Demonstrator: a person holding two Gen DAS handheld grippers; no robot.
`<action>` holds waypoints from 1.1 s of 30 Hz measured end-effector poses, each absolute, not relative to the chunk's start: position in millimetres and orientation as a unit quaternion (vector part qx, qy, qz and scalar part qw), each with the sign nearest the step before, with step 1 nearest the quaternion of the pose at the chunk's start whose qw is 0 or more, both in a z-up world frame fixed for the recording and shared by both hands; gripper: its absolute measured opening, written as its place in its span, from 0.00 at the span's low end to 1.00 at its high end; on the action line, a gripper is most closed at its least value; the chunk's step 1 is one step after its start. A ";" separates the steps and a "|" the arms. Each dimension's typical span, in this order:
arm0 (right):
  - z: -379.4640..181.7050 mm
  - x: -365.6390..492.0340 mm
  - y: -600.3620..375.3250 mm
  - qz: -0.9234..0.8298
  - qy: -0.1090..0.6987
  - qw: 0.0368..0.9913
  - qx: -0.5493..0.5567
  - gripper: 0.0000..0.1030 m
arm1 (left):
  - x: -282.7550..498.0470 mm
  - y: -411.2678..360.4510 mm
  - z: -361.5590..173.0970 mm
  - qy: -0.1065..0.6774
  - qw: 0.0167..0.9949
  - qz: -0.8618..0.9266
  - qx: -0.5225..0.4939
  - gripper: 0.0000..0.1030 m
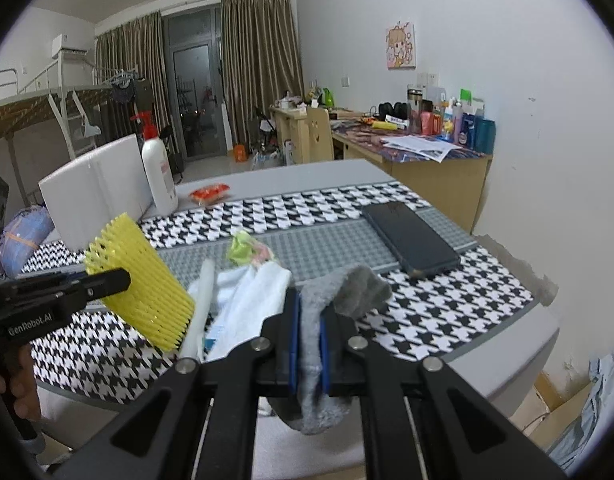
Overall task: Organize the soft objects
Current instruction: 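Lift and carry the foam net and sock toward the white foam box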
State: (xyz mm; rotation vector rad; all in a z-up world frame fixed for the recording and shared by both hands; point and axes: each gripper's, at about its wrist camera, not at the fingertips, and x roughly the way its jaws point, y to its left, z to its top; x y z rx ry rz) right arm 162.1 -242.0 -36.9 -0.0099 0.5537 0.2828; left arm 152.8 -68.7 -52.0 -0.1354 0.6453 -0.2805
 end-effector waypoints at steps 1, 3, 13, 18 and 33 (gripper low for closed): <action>-34.3 162.1 -241.7 0.139 0.269 0.953 -0.005 0.11 | 152.3 -68.4 -50.6 0.314 0.937 -0.137 -0.066 0.17; -29.4 161.9 -241.1 0.141 0.263 0.954 -0.003 0.11 | 150.7 -66.5 -46.2 0.309 0.939 -0.137 -0.066 0.17; -8.9 160.2 -236.6 0.156 0.241 0.958 0.009 0.11 | 145.7 -58.0 -28.1 0.290 0.947 -0.121 -0.062 0.17; -3.5 156.3 -228.6 0.166 0.231 0.959 0.000 0.11 | 141.9 -54.6 -21.0 0.282 0.952 -0.110 -0.054 0.17; 8.6 157.2 -193.3 0.201 0.210 0.957 -0.013 0.11 | 134.6 -28.5 0.9 0.256 0.963 -0.079 -0.041 0.17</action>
